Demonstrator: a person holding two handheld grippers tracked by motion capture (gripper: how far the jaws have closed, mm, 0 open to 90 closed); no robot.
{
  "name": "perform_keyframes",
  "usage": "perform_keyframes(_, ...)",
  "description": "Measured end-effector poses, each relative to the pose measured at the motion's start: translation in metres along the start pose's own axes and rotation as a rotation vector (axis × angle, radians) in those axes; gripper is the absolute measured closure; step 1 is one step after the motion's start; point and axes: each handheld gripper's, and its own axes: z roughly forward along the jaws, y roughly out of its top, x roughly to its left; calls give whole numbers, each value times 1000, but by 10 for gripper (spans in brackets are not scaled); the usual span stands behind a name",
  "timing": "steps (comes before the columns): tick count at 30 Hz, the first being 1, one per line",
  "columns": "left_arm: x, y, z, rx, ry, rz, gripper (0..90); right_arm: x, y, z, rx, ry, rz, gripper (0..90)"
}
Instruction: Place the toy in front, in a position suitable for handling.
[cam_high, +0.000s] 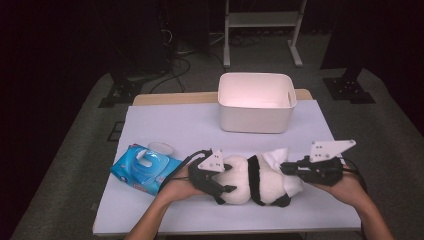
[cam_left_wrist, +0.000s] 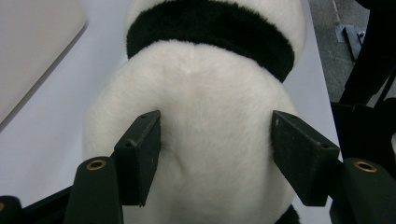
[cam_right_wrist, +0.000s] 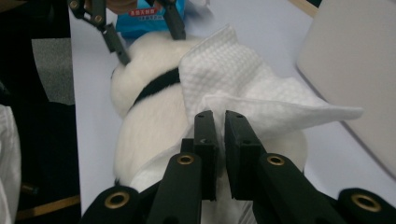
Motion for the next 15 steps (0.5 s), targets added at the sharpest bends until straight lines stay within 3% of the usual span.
perform_keyframes(4,1,0,-1,-6,-6,-9,330,-7,12,10,10,5,-3,831)
perform_keyframes(8,7,6,-9,-36,-16,-24,275,-5,5,15,38,13,5,833)
perform_keyframes(12,13,9,-5,-45,27,-48,188,0,-1,10,15,42,4,832)
perform_keyframes(15,16,7,2,-64,-4,-82,204,3,-3,8,29,38,-9,832)
